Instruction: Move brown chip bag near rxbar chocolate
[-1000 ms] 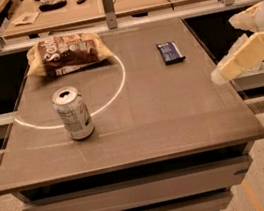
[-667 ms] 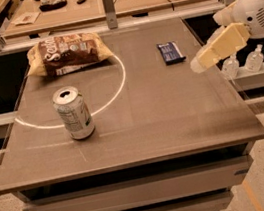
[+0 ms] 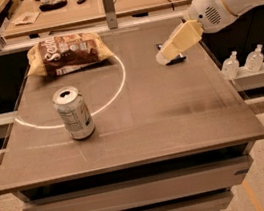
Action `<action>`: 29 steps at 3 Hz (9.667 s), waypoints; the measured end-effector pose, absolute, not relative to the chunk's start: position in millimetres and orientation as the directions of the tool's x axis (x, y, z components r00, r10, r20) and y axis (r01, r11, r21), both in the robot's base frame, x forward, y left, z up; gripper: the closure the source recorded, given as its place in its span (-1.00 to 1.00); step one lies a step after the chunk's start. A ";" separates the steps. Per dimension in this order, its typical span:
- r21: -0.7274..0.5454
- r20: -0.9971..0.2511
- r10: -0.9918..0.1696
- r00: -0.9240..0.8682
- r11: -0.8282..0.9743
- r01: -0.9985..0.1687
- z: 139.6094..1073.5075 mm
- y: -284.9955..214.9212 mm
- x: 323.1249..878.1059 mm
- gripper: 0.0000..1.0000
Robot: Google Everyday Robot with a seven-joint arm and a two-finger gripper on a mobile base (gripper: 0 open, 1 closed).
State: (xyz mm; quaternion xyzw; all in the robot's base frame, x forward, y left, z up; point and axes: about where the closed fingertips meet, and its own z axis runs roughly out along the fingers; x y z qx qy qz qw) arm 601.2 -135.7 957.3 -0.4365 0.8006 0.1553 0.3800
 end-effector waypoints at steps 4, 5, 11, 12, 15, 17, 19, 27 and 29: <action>-0.085 -0.680 -0.626 -0.382 0.585 -0.807 932.5 -85.8 636.4 -1.00; -0.100 -0.671 -0.660 -0.339 0.533 -0.840 941.4 -50.4 659.5 -1.00; -0.313 -0.577 -0.788 -0.215 0.456 -0.833 950.5 59.6 710.7 -1.00; -0.438 -0.510 -0.841 -0.179 0.433 -0.788 943.9 63.9 709.9 -1.00; -0.525 -0.435 -0.868 -0.240 0.461 -0.715 928.1 47.8 733.2 -1.00; -0.412 -0.563 -0.789 -0.247 0.527 -0.743 928.5 74.3 748.8 -1.00; -0.374 -0.626 -0.752 -0.208 0.523 -0.766 912.6 116.3 746.1 -1.00; -0.219 -0.642 -0.745 -0.182 0.405 -0.888 895.4 64.4 796.5 1.00; -0.206 -0.592 -0.767 -0.247 0.440 -0.874 899.4 6.0 784.5 1.00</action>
Offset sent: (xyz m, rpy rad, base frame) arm 0.0150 0.0077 -0.0146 -0.0862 0.0165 -0.0128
